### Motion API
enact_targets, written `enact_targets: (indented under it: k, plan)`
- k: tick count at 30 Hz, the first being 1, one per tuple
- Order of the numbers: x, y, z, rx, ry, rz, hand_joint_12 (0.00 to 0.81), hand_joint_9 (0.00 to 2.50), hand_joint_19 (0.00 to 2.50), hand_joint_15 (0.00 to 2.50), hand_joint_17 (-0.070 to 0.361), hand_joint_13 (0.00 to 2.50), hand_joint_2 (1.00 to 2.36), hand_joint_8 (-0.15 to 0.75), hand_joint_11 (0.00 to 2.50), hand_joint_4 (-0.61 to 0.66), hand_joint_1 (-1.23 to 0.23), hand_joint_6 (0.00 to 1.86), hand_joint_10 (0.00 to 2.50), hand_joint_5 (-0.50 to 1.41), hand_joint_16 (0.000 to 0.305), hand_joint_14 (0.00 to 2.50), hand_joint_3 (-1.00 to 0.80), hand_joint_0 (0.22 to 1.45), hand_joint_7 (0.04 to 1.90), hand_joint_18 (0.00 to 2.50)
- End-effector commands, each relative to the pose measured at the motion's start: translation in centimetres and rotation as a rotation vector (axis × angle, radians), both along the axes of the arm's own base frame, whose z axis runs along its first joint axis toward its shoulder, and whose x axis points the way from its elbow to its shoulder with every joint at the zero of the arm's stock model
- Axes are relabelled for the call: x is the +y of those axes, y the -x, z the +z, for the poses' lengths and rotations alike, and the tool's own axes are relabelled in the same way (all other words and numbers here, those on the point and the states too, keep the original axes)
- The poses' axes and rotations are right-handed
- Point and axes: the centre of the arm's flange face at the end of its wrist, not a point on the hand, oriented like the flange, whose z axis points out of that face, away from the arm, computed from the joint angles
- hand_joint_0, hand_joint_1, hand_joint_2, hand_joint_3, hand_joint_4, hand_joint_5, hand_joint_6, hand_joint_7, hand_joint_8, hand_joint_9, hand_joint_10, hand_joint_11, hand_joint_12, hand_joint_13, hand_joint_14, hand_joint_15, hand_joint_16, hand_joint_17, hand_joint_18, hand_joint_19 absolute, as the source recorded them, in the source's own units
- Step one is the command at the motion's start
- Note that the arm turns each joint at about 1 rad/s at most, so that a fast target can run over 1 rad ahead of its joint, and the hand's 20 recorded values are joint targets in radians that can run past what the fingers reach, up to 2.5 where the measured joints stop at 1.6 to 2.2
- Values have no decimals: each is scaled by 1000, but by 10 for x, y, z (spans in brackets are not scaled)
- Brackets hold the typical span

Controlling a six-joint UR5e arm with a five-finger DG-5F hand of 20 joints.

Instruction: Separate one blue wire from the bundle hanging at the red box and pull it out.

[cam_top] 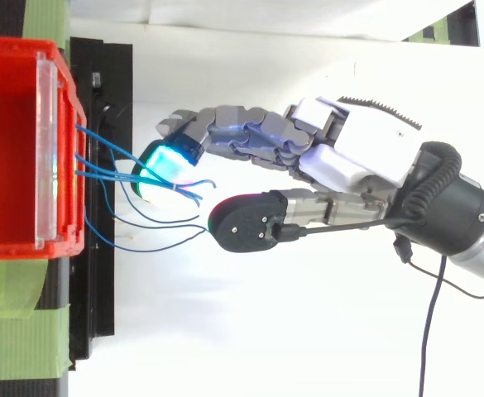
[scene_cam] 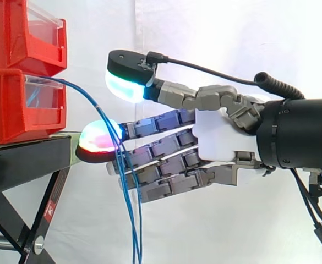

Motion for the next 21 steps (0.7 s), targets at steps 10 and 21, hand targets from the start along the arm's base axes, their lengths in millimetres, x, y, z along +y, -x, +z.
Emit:
enact_targets:
  k: [10,21]
  plan:
    - [0,-11,16,-17,12,-10,377,361,89,66,148,182,1000,286,31,307,-667,503,0,-157,66,2,-500,584,1202,192]
    - [-4,-12,17,-12,32,-18,375,381,95,66,145,201,1000,286,44,294,-685,501,2,-148,64,3,-500,598,1270,217]
